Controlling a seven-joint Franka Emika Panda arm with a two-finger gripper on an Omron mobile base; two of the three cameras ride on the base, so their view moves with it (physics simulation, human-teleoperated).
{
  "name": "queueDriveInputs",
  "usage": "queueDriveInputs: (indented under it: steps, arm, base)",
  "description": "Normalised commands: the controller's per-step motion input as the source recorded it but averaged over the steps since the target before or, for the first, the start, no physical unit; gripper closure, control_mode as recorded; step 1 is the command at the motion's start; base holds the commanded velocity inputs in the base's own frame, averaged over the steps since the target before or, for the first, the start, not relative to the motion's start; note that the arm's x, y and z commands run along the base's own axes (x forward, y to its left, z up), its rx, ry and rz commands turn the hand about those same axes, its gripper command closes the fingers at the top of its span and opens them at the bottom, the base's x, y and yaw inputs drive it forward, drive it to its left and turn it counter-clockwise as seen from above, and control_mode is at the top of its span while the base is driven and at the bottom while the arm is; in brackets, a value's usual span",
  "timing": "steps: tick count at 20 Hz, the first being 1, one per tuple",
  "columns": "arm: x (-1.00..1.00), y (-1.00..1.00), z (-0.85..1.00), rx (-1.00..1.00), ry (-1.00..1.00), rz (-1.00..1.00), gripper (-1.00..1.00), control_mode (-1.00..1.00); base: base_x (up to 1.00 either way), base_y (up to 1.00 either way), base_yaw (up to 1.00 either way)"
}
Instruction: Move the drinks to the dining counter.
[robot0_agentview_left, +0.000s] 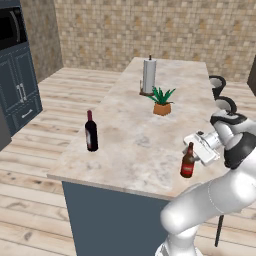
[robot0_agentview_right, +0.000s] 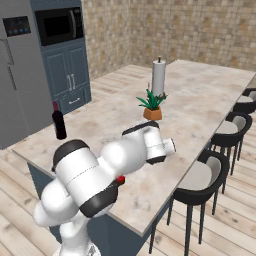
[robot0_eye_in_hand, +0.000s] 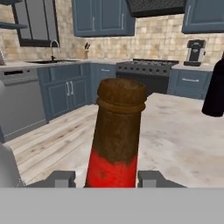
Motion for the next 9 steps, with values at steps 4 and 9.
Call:
queueDriveInputs:
  steps: [4,9]
  arm:
    - [0.09,-0.16,-0.17,0.06,0.00,0.00,1.00,-1.00]
    - [0.04,-0.17,-0.34,0.08,-0.04,0.00,1.00,-1.00]
  base:
    - [0.00,0.00,0.00]
    - [0.00,0.00,0.00]
